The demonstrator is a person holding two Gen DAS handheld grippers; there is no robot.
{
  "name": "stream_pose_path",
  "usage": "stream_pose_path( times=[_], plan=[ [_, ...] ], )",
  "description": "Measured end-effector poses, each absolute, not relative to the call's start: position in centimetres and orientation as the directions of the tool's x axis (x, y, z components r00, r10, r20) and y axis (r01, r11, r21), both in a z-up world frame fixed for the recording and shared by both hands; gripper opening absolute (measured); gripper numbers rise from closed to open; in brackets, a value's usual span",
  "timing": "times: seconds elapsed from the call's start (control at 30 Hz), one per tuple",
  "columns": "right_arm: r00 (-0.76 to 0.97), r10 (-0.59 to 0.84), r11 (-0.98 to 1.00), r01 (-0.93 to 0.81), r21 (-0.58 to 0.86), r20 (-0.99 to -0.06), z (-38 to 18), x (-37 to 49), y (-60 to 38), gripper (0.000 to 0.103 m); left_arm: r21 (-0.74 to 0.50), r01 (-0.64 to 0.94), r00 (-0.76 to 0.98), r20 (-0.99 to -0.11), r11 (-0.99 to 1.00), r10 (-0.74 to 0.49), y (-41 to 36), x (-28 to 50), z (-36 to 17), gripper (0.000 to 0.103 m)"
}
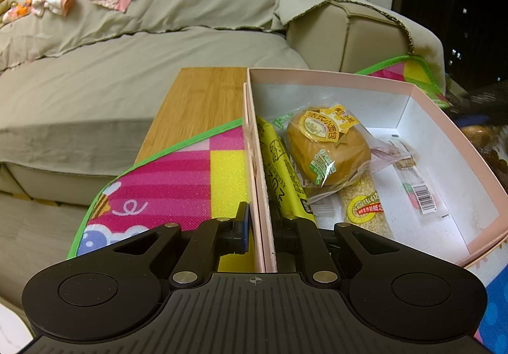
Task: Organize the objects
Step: 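Move the right tool to the red-lidded cup and grasp it, then carry the red-lidded cup into the box and release it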
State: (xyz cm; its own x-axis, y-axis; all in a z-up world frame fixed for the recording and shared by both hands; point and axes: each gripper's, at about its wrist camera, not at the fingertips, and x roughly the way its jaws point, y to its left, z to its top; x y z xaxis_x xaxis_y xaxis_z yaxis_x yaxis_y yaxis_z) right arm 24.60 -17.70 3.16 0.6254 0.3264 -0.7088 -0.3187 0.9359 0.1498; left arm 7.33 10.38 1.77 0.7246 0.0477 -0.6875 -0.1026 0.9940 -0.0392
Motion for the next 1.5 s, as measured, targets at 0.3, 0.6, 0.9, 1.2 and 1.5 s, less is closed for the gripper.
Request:
stream_pose_path(
  times=[0.3,0.6,0.9,1.2,1.5],
  plan=[
    [0.511,0.342,0.878,-0.473,0.074,-0.789,0.8,25.3,-14.8,0.028,-0.036,-0.101,0.723,-0.689,0.994,0.049,10.3,7.3,1.8,0.012],
    [0.484,0.320,0.780,-0.623,-0.063,-0.814,2.6,12.5,-19.6,0.047,-0.035,-0.101,0.722,-0.690,0.994,0.049,10.3,7.3,1.8,0.012],
    [0.511,0.290,0.849,-0.527,-0.029,-0.809,1.8,9.3,-23.9,0.081,-0.035,-0.100,0.722,-0.690,0.994,0.048,10.2,7.3,1.9,0.012],
    [0.507,0.309,0.849,-0.528,-0.007,-0.805,1.3,7.4,-21.7,0.036,-0.038,-0.102,0.723,-0.689,0.994,0.048,10.2,7.3,1.9,0.012],
    [0.491,0.368,0.839,-0.541,0.055,-0.789,6.0,4.5,-20.8,0.023,-0.051,-0.101,0.727,-0.686,0.994,0.039,10.4,7.3,1.8,0.012]
  ],
)
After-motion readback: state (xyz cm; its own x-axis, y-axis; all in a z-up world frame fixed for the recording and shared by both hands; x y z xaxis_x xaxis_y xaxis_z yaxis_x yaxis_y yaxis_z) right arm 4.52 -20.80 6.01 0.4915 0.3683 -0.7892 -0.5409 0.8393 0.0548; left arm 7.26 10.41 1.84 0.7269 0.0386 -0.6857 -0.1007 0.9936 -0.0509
